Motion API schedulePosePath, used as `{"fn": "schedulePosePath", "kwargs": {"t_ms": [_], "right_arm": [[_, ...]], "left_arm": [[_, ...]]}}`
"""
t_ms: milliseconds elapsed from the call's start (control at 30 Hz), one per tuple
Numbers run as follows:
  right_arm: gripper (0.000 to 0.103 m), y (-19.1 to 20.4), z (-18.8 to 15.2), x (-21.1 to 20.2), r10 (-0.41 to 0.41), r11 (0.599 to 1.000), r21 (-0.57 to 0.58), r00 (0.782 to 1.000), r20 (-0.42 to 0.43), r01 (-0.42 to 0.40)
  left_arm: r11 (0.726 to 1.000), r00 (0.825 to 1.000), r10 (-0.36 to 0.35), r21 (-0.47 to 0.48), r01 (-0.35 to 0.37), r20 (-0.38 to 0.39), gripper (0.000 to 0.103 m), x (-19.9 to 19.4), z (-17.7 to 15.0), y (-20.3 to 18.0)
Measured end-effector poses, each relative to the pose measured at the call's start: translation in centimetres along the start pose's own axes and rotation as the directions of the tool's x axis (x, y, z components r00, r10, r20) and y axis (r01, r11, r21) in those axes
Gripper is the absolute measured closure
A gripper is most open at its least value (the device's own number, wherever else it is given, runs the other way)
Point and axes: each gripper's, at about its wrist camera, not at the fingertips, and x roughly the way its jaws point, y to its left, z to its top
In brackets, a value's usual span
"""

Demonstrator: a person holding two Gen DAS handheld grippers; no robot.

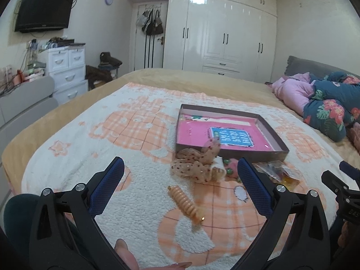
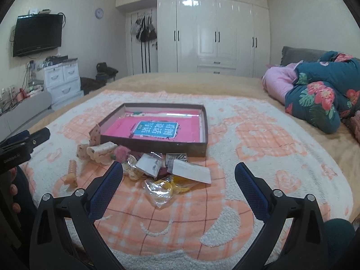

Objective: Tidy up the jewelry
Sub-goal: 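Close the left tool on the sheer pink polka-dot bow and lift it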

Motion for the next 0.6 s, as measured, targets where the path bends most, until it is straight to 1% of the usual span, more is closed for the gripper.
{"fn": "schedulePosePath", "kwargs": {"t_ms": [100, 200, 267, 367, 500, 567, 600], "right_arm": [[0.006, 0.0, 0.5, 1.7, 0.008, 1.000, -0.001, 0.999, -0.045, -0.008], [0.006, 0.1, 1.1, 3.3, 0.013, 1.000, -0.005, 0.997, -0.077, -0.014], [0.006, -0.1, 1.5, 4.4, 0.035, 0.999, 0.011, 0.994, -0.100, -0.034], [0.006, -0.5, 2.3, 6.4, 0.047, 0.998, 0.042, 0.989, -0.139, -0.041], [0.006, -1.4, 3.0, 8.4, 0.046, 0.996, 0.088, 0.984, -0.173, -0.031], [0.006, -2.0, 3.0, 9.2, 0.042, 0.993, 0.118, 0.981, -0.190, -0.020], [0.006, -2.3, 2.8, 9.6, 0.046, 0.991, 0.132, 0.978, -0.205, -0.019]], "left_arm": [[1.000, 1.000, -0.003, -0.017, 0.002, -0.027, 0.011, 1.0, 0.3, 0.6], [0.999, 0.996, -0.004, -0.045, 0.000, -0.084, 0.011, 2.7, 0.8, 1.3], [0.998, 0.994, -0.002, -0.057, -0.005, -0.111, 0.011, 3.7, 1.1, 1.6], [0.998, 0.989, -0.010, -0.067, 0.000, -0.149, 0.011, 5.5, 1.6, 1.7], [0.995, 0.978, -0.065, -0.092, 0.047, -0.201, 0.011, 7.8, 2.1, 1.7], [0.988, 0.968, -0.112, -0.131, 0.083, -0.226, 0.011, 9.3, 2.4, 1.7], [0.986, 0.965, -0.121, -0.137, 0.090, -0.232, 0.011, 9.6, 2.4, 1.7]]}}
